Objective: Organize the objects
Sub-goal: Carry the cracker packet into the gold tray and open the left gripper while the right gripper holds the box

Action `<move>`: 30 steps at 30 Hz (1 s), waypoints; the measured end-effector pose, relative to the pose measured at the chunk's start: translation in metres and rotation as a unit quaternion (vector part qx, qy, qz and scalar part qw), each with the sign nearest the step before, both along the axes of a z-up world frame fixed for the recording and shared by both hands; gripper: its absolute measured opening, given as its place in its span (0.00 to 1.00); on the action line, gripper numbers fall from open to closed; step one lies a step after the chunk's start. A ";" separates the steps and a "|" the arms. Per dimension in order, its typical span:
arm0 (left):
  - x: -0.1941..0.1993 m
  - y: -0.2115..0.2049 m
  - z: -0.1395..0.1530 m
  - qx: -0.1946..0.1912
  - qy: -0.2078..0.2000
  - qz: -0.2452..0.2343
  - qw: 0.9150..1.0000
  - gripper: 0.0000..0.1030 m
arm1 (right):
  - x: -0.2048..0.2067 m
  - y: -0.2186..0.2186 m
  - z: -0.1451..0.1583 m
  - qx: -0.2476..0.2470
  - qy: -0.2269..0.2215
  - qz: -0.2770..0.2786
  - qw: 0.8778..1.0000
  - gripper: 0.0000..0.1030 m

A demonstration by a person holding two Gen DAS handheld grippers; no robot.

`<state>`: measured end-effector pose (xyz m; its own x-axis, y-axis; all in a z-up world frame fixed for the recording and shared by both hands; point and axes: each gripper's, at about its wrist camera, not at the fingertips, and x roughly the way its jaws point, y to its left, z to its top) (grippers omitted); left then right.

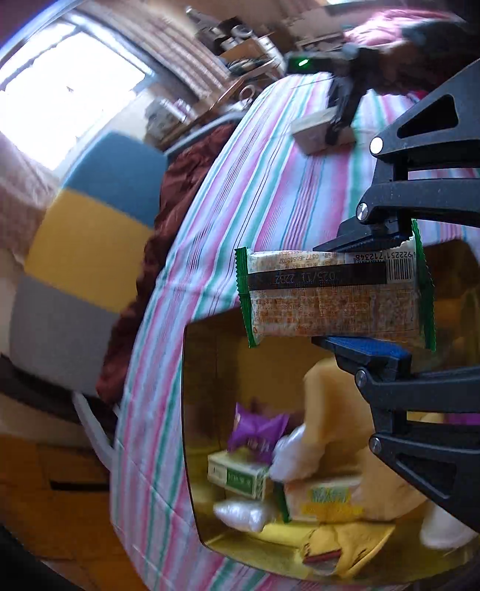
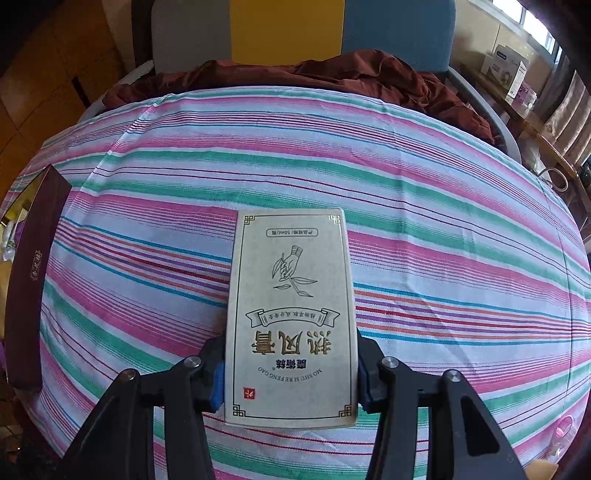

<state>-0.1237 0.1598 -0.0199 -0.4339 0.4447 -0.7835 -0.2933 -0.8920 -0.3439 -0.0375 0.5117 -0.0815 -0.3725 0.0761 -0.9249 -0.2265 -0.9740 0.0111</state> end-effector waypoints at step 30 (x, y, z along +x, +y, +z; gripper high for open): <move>-0.067 -0.026 -0.025 -0.043 -0.016 0.063 0.997 0.45 | 0.000 0.005 0.000 0.012 -0.002 -0.001 1.000 0.49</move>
